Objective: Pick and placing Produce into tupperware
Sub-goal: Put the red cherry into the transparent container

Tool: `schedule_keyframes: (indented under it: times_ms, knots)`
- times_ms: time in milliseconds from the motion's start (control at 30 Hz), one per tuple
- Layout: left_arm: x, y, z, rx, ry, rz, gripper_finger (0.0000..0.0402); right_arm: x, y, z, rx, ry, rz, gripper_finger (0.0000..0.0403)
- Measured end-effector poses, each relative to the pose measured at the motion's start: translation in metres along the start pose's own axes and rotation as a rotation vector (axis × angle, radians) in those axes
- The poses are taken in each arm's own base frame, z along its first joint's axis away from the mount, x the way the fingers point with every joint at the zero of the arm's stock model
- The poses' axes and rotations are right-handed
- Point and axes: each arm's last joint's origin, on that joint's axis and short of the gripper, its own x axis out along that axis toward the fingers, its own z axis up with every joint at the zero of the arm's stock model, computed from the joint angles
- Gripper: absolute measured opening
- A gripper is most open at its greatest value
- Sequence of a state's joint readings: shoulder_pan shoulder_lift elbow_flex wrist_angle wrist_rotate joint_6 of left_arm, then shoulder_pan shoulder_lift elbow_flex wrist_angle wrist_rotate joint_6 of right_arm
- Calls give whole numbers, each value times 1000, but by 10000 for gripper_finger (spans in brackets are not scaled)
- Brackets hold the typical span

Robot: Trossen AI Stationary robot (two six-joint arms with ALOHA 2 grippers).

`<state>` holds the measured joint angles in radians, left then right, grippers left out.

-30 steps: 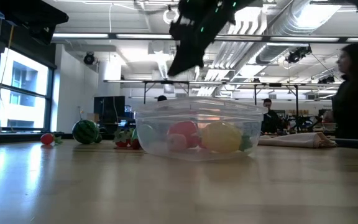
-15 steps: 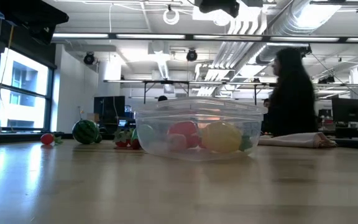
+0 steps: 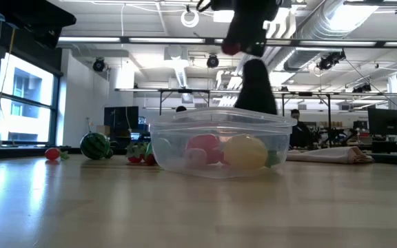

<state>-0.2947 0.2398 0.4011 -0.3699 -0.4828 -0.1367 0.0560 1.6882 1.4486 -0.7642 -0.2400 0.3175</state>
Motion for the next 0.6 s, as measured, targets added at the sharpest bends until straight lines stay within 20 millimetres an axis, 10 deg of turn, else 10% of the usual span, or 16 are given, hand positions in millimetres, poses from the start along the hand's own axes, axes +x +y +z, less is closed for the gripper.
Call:
schedule_keyframes:
  times_ms: [600]
  knots:
    - [0, 0, 0, 0, 0, 0, 8, 98, -30, -8, -71, 144, -22, 62]
